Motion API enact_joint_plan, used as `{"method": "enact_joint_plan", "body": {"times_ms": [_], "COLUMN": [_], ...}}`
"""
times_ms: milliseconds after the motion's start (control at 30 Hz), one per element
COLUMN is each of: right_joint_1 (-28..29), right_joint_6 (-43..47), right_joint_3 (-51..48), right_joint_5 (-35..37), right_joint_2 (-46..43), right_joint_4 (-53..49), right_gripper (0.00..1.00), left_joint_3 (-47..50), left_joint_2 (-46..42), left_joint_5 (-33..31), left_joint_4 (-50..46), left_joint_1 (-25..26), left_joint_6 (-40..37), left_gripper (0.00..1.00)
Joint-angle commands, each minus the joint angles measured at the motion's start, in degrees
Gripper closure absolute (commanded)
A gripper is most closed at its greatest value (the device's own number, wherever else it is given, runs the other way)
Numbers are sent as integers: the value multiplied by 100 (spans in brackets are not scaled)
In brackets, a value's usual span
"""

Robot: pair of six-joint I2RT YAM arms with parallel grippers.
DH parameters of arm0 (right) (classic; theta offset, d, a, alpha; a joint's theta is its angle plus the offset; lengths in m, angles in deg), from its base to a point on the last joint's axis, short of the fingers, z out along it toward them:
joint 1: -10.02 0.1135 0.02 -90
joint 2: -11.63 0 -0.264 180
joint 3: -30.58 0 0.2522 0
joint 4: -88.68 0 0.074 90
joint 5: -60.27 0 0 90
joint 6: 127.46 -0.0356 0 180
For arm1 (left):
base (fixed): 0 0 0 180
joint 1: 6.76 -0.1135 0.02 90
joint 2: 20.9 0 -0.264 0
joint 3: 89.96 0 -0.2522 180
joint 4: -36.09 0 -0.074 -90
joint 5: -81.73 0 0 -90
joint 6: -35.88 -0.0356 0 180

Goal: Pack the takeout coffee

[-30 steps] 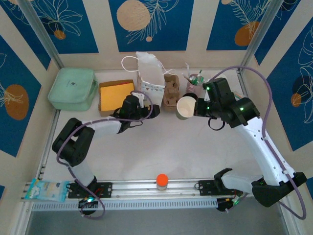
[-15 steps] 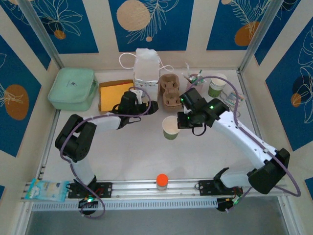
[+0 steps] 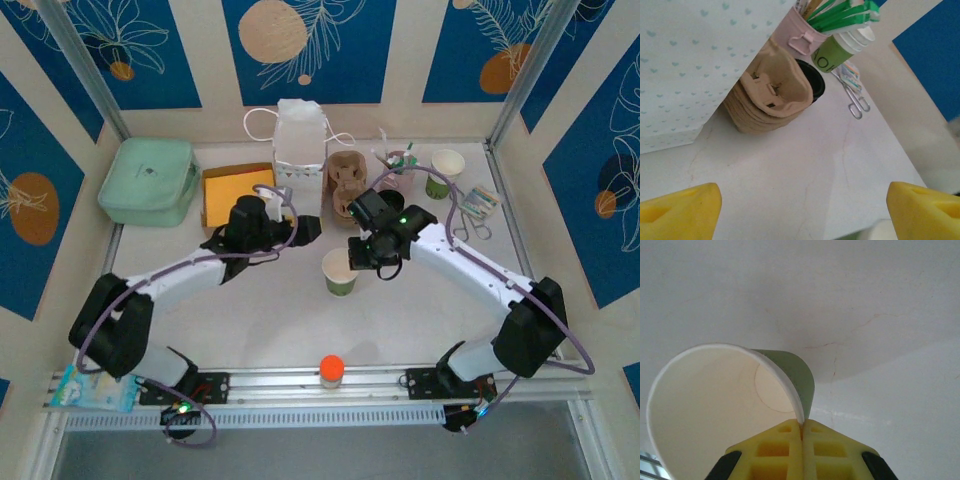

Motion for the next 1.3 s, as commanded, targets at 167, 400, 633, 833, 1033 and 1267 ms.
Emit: {"method": "enact_joint_plan", "body": {"times_ms": [167, 400, 633, 833, 1033, 1267], "right_joint_1": [4, 29, 31, 38, 43, 31], "right_joint_6": [-190, -234, -304, -333, -384, -407], "right_joint_3": [-238, -299, -462, -557, -647, -548], "right_joint_5": [96, 47, 59, 133, 160, 219], "right_joint_2": [198, 288, 194, 128, 22, -214], "right_joint_4": [368, 410, 445, 446, 428, 268], "right_gripper": [96, 95, 94, 91, 85, 76], "left_joint_3": [486, 779, 920, 978, 1048, 1005], "left_joint_2": [-1109, -1506, -1699, -1817, -1845, -1987], "left_joint_5": [-286, -405, -404, -466, -490, -584], "left_joint_4": [-807, -941, -961, -1013, -996, -1161], "left_joint_1": [216, 265, 287, 295, 296, 295], "left_joint_6": [-360, -363, -363, -390, -368, -434], "left_gripper": [14, 14, 14, 14, 14, 14]}}
